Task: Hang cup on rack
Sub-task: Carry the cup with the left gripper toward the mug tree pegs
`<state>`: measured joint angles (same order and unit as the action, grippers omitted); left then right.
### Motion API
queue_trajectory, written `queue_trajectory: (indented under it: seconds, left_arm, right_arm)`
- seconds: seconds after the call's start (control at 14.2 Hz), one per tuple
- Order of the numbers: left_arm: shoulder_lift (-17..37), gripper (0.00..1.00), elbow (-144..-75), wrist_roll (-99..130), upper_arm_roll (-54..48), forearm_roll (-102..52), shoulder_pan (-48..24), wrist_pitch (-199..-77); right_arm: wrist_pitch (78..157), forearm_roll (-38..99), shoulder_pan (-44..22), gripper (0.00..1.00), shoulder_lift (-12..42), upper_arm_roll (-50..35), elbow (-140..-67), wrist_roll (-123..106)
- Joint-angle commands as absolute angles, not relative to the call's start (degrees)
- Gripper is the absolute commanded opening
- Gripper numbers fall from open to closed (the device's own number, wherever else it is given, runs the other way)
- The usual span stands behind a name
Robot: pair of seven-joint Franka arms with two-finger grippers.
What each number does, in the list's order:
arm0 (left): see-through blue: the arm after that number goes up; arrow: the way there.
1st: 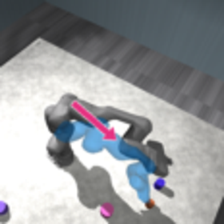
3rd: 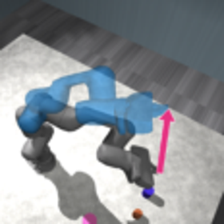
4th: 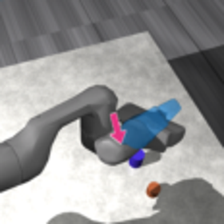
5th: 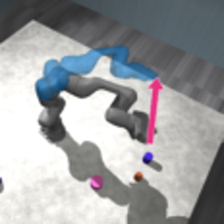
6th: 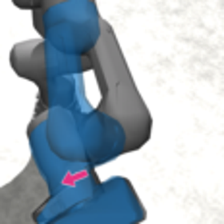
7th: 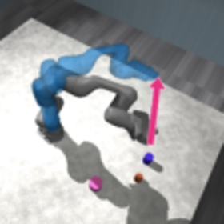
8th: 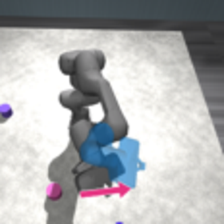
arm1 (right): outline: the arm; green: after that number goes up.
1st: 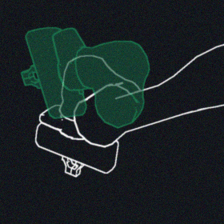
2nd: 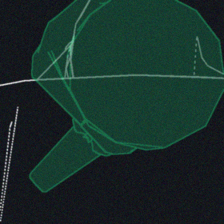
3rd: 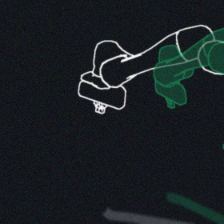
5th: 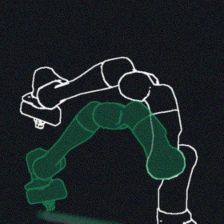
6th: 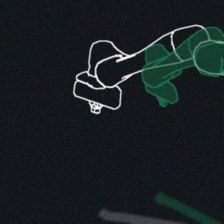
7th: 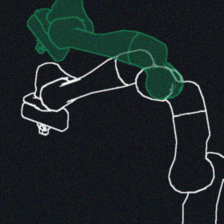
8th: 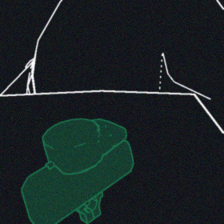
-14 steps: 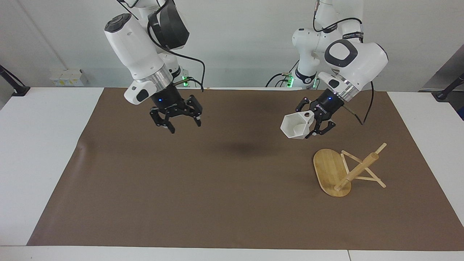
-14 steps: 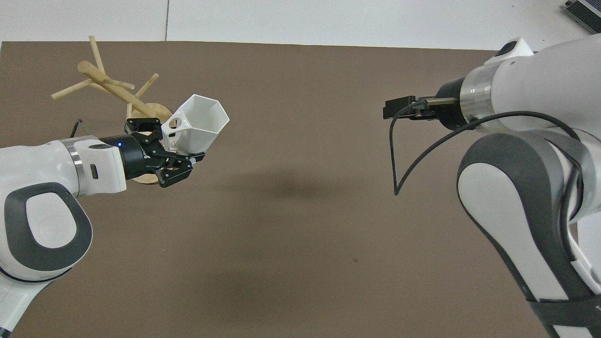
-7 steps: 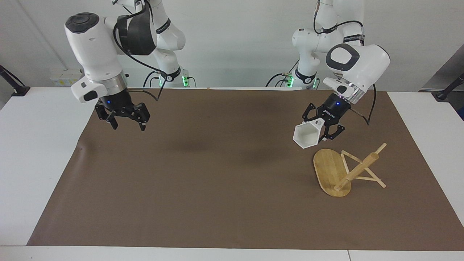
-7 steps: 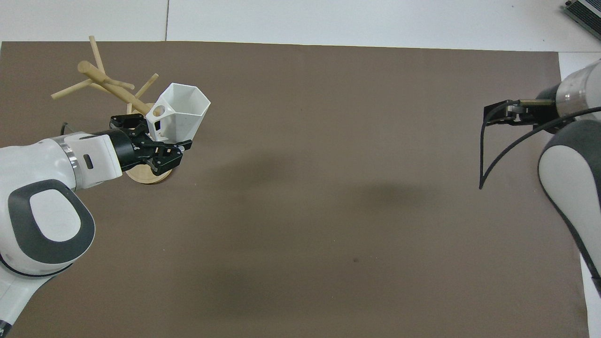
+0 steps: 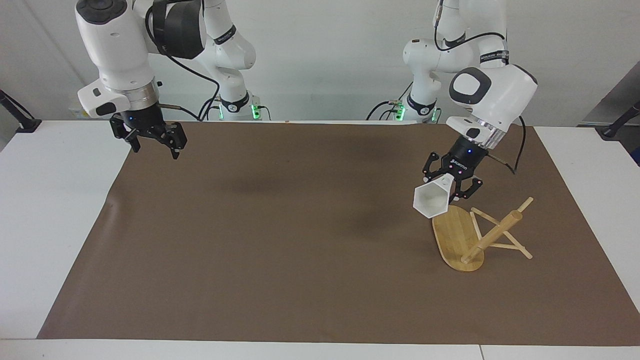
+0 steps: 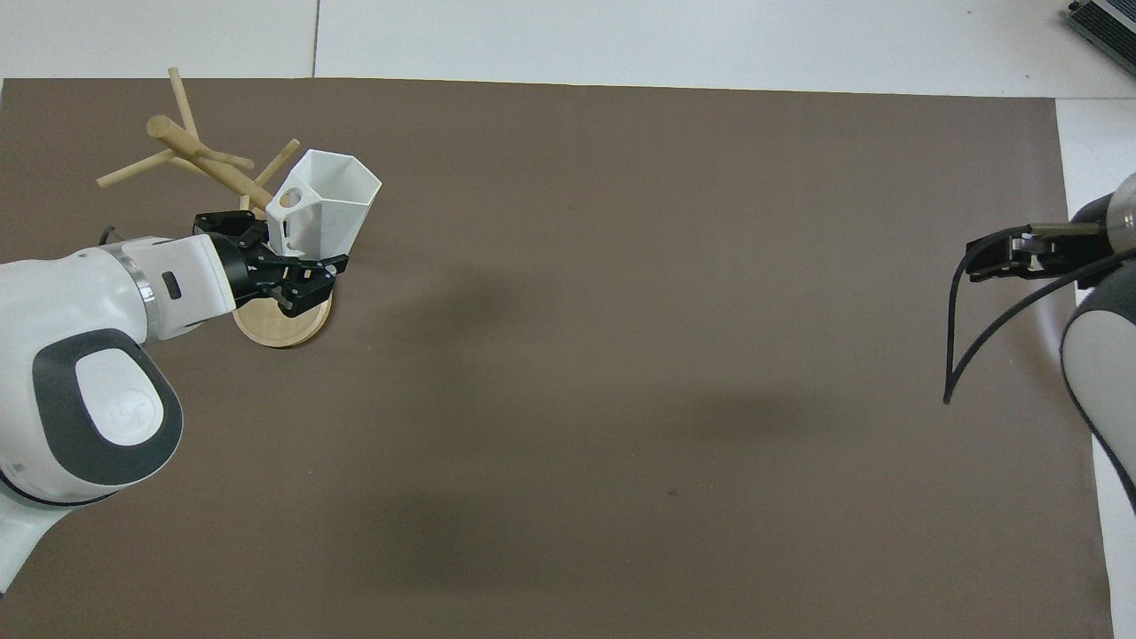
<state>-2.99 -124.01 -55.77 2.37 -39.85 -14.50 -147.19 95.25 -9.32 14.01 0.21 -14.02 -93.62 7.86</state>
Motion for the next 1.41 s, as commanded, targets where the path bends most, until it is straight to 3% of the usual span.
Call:
queue_trajectory:
  seconds: [0.0, 0.14, 0.7, 1.34]
  left_arm:
    - [-0.97, 0.0, -121.99, -52.92, 2.2, -37.88, -13.54, -147.31]
    - [-0.09, 0.0, -121.73, -50.55, 2.2, -37.53, -13.54, -147.91]
    - [3.95, 0.0, -116.81, -38.77, 2.29, -30.76, -12.22, -147.75]
    - [4.75, 0.0, -116.19, -26.47, 2.55, -30.59, -11.87, -147.83]
  right_arm:
    - [93.34, -8.36, 9.27, 1.0, -1.84, -5.68, -93.95, 3.88]
    - [93.43, -0.75, 4.76, 1.0, -2.2, 3.74, -94.83, -0.68]
    - [93.51, 0.09, 4.92, 1.0, -2.55, 3.69, -94.75, -0.97]
    - [93.6, 0.97, 4.57, 1.0, -2.55, 3.69, -94.75, -0.97]
